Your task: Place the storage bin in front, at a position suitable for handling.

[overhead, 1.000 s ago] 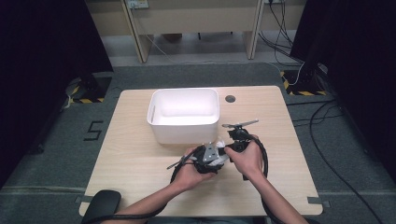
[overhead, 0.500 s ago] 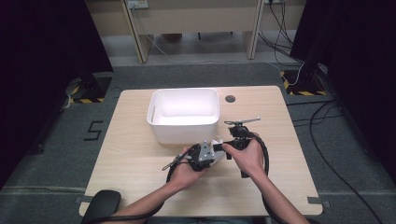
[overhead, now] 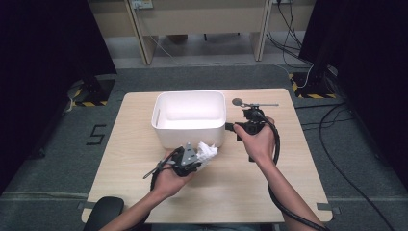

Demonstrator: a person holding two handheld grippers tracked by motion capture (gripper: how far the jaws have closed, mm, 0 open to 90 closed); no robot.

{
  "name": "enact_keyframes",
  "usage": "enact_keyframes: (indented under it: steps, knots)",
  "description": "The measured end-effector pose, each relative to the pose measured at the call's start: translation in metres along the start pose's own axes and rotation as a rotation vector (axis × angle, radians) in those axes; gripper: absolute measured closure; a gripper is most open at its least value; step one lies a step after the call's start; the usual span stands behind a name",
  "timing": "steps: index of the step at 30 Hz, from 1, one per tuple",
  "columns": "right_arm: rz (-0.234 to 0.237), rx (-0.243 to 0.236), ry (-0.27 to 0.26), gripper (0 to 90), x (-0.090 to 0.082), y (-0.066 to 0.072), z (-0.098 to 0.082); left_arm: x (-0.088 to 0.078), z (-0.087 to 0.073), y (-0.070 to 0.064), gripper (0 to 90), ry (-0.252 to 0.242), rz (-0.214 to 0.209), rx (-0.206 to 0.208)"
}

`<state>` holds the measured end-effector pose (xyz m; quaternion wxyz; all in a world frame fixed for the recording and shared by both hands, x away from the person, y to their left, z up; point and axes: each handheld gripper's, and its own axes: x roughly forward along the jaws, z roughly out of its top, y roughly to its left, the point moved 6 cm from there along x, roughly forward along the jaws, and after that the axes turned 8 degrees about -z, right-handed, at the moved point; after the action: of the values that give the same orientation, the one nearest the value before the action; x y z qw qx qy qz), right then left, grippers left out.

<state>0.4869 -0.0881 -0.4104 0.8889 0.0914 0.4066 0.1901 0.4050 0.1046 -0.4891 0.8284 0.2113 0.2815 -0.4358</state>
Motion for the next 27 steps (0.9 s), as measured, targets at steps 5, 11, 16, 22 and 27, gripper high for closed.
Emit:
enact_keyframes:
  steps: [5,11,16,22,27]
  knots:
    - [-0.033,-0.009,-0.031,54.3,0.009,0.001,0.017,-0.03,-0.019,0.019,78.7,-0.014,0.053,-0.061]
    - [-0.063,-0.017,-0.037,54.5,0.024,0.003,0.027,-0.066,-0.045,0.043,78.7,-0.001,0.128,-0.111]
    - [-0.081,-0.036,-0.029,55.1,0.033,0.008,0.029,-0.086,-0.062,0.06,78.6,-0.007,0.177,-0.192]
    - [-0.148,-0.086,0.003,61.7,0.045,0.01,0.031,-0.095,-0.066,0.077,78.6,-0.016,0.218,-0.225]
    - [-0.182,-0.127,0.042,74.0,0.053,0.012,0.031,-0.091,-0.062,0.088,78.6,-0.008,0.22,-0.205]
